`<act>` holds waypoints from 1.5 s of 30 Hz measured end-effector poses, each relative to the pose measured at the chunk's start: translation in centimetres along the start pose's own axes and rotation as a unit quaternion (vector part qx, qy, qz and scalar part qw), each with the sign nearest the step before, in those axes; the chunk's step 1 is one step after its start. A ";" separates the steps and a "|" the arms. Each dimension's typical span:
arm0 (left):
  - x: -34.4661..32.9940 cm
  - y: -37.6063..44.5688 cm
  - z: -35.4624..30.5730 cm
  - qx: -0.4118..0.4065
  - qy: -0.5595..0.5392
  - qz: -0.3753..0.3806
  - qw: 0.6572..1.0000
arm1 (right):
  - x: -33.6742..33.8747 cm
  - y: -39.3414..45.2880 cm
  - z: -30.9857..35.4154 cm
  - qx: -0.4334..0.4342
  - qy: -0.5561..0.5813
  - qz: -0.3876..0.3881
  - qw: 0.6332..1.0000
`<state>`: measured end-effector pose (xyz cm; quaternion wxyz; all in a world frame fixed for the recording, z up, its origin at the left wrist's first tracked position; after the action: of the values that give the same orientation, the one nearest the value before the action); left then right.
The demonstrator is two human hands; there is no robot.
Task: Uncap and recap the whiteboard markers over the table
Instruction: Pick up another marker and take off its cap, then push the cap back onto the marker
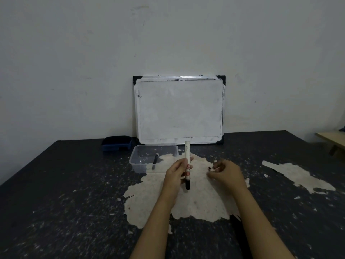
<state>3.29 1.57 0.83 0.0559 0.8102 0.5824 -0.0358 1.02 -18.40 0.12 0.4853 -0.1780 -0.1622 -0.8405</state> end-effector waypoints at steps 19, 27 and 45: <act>0.8 0.7 0.3 -0.093 0.218 -0.059 0.970 | 0.7 -0.9 4.1 0.064 0.444 -0.006 0.894; 1.1 0.4 0.1 -0.106 0.252 -0.065 0.960 | 0.8 -1.1 4.5 0.105 0.388 0.024 0.915; 1.6 0.0 -0.4 -0.105 0.301 -0.032 0.947 | 0.3 -1.5 5.4 0.150 0.273 0.111 0.944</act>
<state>3.81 3.10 1.01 -0.0384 0.7538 0.5983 0.2690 0.34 -15.55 4.88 0.6219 0.1165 -0.1265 -0.7640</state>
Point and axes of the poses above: each hand's wrist, its own y-axis towards the middle knuckle, its own x-axis out of the back of the hand, z = x × y, the point moved 4 cm from there along y, towards the middle knuckle, and after that the axes turned 9 degrees about y, right-handed, at the moved point
